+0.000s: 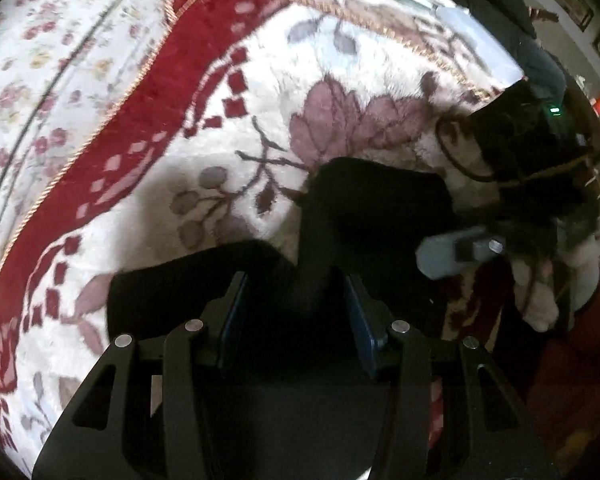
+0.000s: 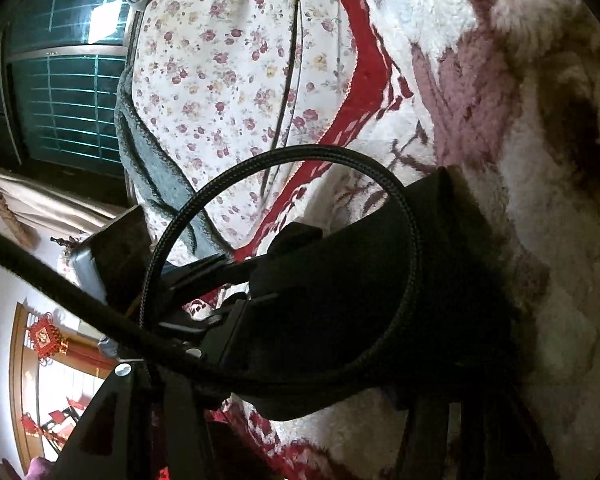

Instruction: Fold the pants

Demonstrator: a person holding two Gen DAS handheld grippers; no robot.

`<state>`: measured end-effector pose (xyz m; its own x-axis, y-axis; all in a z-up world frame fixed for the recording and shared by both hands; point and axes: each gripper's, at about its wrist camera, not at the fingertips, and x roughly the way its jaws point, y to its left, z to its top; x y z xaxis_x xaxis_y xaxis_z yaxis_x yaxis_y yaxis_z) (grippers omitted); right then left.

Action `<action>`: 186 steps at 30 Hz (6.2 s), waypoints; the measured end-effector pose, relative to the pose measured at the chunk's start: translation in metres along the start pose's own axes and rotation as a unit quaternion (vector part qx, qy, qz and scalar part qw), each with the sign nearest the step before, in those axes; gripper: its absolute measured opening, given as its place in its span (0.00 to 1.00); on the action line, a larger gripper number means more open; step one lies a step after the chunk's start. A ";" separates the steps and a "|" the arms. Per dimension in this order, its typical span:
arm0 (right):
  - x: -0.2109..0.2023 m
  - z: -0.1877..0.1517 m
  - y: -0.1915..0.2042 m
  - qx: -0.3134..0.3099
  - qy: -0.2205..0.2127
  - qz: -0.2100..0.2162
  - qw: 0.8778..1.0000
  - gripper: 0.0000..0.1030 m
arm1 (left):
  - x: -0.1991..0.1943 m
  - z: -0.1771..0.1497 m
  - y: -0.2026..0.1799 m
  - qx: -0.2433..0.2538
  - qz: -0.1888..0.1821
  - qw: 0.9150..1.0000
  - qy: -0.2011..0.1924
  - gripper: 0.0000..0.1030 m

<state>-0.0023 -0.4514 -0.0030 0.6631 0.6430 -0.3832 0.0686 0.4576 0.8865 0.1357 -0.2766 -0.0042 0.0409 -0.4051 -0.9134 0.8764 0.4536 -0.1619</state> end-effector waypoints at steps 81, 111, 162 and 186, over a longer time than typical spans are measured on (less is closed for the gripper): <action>0.176 0.045 0.072 -0.091 0.155 -0.022 0.983 0.56 | -0.078 -0.191 0.089 -0.318 -0.129 0.922 -0.179 0.13; 0.160 0.031 0.034 -0.029 0.133 0.046 0.990 0.10 | -0.065 -0.187 0.098 -0.325 -0.141 0.918 -0.179 0.13; 0.139 -0.025 0.199 -0.217 0.101 0.040 0.970 0.57 | -0.176 -0.263 0.124 -0.388 -0.001 0.876 -0.285 0.25; 0.136 0.001 0.108 -0.168 0.060 -0.058 0.982 0.17 | -0.123 -0.267 0.091 -0.396 0.022 0.890 -0.224 0.13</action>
<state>0.0959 -0.3150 0.0405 0.5722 0.6333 -0.5212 -0.1258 0.6957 0.7072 0.0825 0.0269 -0.0068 0.4104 -0.5681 -0.7133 0.2628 0.8227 -0.5041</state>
